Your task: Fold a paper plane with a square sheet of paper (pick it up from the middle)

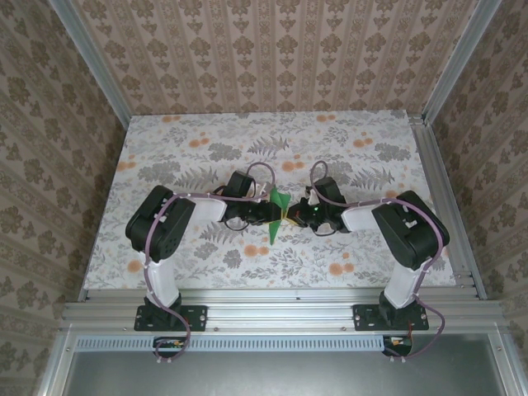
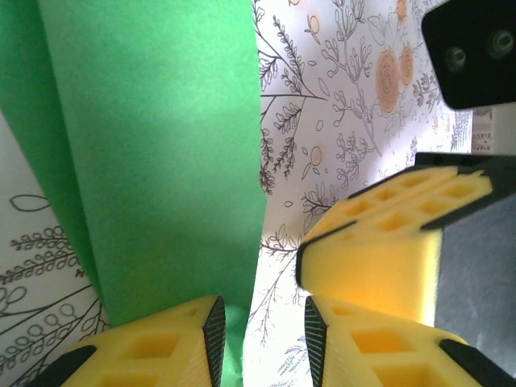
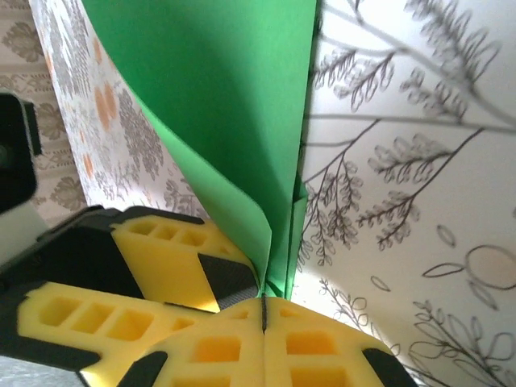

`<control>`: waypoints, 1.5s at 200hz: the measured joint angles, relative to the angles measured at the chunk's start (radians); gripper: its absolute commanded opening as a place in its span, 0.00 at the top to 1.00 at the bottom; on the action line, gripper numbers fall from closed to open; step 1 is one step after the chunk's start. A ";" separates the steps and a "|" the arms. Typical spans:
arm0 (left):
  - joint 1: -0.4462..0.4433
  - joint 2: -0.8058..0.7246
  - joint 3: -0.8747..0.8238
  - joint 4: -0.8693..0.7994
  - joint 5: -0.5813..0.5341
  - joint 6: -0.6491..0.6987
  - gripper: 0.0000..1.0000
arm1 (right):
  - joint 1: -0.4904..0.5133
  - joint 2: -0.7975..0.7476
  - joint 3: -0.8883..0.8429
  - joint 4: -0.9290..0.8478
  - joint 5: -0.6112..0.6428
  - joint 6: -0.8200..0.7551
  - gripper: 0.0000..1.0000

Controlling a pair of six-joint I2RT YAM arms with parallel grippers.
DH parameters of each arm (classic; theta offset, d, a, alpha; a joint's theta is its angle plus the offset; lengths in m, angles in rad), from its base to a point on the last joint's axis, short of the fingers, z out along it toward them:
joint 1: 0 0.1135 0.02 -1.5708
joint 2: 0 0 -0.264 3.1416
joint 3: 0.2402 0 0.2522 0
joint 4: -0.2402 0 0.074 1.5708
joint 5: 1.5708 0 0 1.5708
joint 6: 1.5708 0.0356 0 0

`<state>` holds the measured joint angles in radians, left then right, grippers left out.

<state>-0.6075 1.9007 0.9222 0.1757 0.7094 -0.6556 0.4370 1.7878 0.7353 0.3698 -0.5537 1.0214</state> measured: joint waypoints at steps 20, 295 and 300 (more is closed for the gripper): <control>0.000 0.000 -0.010 0.024 0.002 0.000 0.70 | -0.010 -0.001 0.001 -0.003 -0.001 0.000 0.92; -0.014 0.001 -0.052 0.094 -0.017 -0.002 0.90 | 0.006 0.028 0.069 -0.142 -0.031 -0.076 0.78; -0.014 0.002 -0.052 0.094 -0.017 -0.002 0.90 | 0.006 0.029 0.072 -0.142 -0.031 -0.076 0.79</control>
<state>-0.6220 1.9022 0.8700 0.2699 0.6922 -0.6579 0.4431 1.8164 0.8074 0.2283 -0.5850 0.9459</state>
